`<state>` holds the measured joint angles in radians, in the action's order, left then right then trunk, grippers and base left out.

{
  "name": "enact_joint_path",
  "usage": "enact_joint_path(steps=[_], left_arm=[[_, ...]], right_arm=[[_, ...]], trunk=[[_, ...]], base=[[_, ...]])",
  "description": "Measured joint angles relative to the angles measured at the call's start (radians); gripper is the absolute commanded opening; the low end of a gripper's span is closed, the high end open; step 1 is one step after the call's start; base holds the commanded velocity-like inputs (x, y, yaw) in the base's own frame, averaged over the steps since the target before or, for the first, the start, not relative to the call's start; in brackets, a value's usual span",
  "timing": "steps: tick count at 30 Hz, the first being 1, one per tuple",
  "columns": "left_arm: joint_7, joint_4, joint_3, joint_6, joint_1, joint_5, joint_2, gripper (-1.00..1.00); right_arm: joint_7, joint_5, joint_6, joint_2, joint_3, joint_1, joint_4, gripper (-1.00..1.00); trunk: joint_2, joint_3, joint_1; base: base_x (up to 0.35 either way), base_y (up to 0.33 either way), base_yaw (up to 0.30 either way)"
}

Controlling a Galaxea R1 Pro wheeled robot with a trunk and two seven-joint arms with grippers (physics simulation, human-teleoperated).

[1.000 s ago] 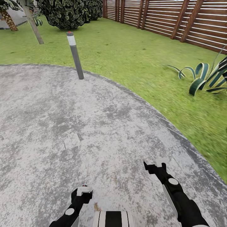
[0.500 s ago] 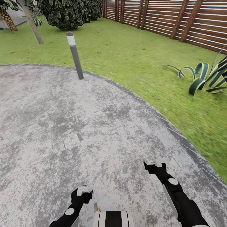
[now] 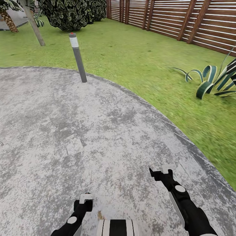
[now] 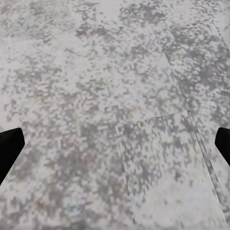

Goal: Pick up the pesticide atomizer in the garden and spray insectifuge to fully cover both potted plants in the garden.

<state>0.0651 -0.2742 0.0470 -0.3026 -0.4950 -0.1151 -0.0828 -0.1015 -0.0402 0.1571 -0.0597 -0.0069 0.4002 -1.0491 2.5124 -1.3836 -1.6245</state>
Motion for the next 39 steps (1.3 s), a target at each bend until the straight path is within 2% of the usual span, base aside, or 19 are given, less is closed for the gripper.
enact_joint_path(steps=[23,39], left_arm=[[0.002,-0.004,0.007,0.0,0.0,0.003,0.002,-1.0],[0.001,-0.006,0.007,0.001,0.0,0.003,0.002,-1.0]], right_arm=[[0.0,-0.001,0.0,0.0,0.0,0.0,0.002,1.0],[0.0,-0.004,-0.003,-0.005,0.0,-0.001,0.015,1.0]], trunk=[[0.0,0.0,0.0],[-0.004,0.062,0.007]], base=[[0.0,0.0,0.0],[0.0,0.0,0.0]])
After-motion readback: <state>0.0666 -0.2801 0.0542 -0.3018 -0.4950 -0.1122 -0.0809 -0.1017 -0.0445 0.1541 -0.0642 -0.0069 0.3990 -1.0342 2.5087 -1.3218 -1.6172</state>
